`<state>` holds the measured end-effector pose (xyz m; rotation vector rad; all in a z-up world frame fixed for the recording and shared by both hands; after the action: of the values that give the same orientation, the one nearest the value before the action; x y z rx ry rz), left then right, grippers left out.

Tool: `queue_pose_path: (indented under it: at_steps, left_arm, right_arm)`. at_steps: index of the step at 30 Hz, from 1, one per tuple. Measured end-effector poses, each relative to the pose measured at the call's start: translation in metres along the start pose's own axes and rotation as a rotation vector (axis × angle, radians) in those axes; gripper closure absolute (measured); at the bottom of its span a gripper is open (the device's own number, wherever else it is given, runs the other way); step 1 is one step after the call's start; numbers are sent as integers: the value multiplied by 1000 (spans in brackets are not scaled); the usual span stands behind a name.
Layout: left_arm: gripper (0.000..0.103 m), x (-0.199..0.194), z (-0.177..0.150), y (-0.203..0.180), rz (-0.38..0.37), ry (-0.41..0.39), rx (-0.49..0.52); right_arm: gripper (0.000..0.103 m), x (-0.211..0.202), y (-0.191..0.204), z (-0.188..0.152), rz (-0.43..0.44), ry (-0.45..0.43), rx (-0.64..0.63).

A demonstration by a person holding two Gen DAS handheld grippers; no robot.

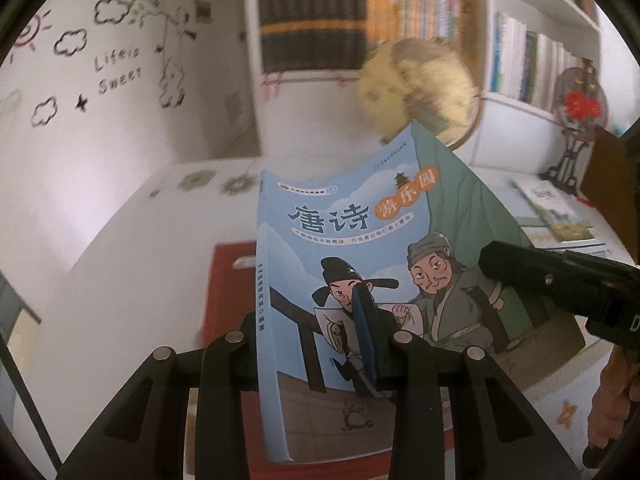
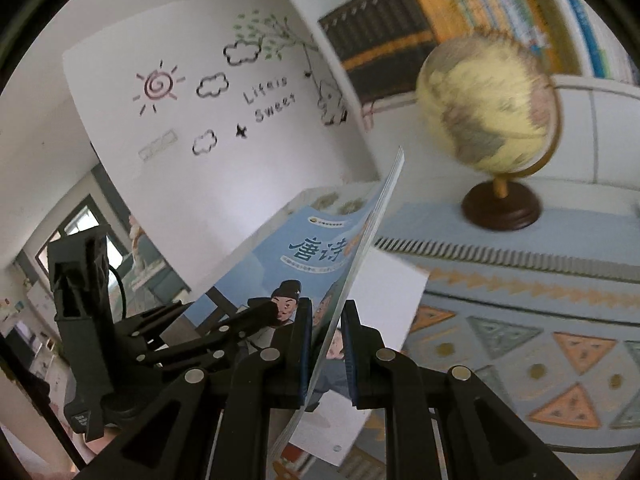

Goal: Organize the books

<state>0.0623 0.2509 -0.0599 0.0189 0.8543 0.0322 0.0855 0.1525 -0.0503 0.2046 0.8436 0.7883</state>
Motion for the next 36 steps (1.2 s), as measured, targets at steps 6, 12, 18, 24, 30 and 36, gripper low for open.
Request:
queue_pose_path:
  at_steps: [6,12,18,24,30,36]
  left_arm:
    - [71,22,-19,25,-2,75,-35]
    - [59,20,-28,30,27,108,-52]
    - [47,1,-28,42,231,62,-42]
    - [25,-31,-1,-8,192,-71,11]
    - [24,-33,38,-92,132,-169,-17]
    - [22,-16,66,-182,98,-213,-8]
  right_arm:
    - [89,44,-4,-15,10,102,73]
    - [89,55,-3,-29,-2,141,96]
    - [76,52,-6,-29,-71,155,59]
    - [48,2,-26,-20,-177,23,-40]
    - [41,-78,-83,-8,-338,-105,-54]
    - [35,-160,-159,0,-533,-257,-41]
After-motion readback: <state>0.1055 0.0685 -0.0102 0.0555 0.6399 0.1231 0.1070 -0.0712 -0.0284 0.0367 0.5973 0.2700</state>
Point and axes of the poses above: each gripper's, at about its wrist camera, not at the fingertips, and x roughly the way its jaws point, y to its left, z to its top, the point moved 6 cm from there along x, roughly the way its jaws point, and after that the axes turned 8 degrees about y, right-handed, at the moved point
